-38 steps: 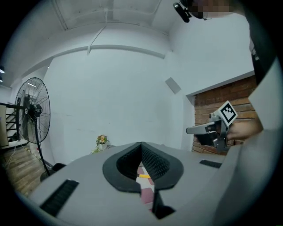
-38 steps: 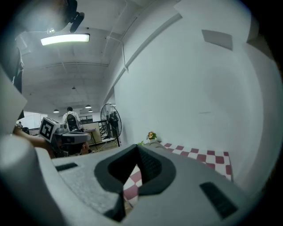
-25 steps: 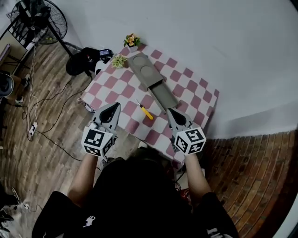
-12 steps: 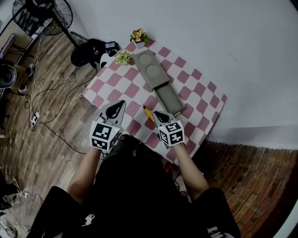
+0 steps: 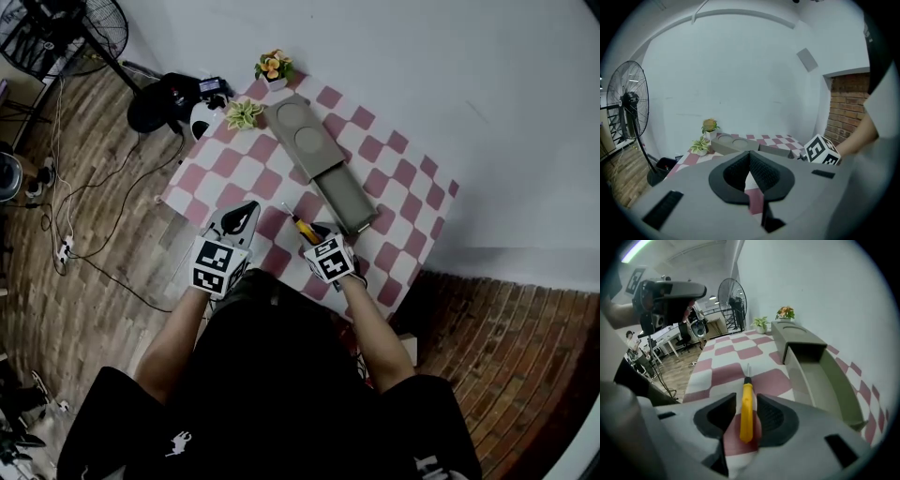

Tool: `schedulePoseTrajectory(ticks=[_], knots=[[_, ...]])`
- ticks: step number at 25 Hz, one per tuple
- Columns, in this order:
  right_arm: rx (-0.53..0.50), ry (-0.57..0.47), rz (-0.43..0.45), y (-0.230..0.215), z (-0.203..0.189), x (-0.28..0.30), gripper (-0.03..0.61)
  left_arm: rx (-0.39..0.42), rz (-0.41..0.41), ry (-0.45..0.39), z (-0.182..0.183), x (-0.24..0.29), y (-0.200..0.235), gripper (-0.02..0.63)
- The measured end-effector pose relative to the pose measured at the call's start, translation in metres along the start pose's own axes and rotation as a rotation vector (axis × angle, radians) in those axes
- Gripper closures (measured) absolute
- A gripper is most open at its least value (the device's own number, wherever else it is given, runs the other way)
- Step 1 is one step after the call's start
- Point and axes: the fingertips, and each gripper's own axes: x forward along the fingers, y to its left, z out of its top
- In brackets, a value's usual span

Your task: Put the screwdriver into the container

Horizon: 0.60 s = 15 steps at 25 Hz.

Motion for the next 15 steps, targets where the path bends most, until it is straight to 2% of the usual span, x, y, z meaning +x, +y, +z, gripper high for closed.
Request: schedulePoseTrajectory(ticks=[3, 5, 10, 15], knots=[[-0.072, 0.087, -0.026, -0.001, -0.008, 0.009, 0.457, 0.014, -0.018, 0.014, -0.003, 0.008, 0.002, 0.612], [-0.077, 0.092, -0.025, 0.000, -0.009, 0.011, 0.499, 0.021, -0.028, 0.018, -0.002, 0.011, 0.005, 0.612], [-0.036, -0.020, -0.036, -0.006, 0.019, -0.019, 0.500, 0.019, -0.043, 0.006, 0.007, 0.019, 0.010, 0.612], [0.029, -0.130, -0.104, -0.046, 0.041, -0.065, 0.500, 0.021, -0.065, -0.026, 0.027, 0.032, 0.006, 0.612]])
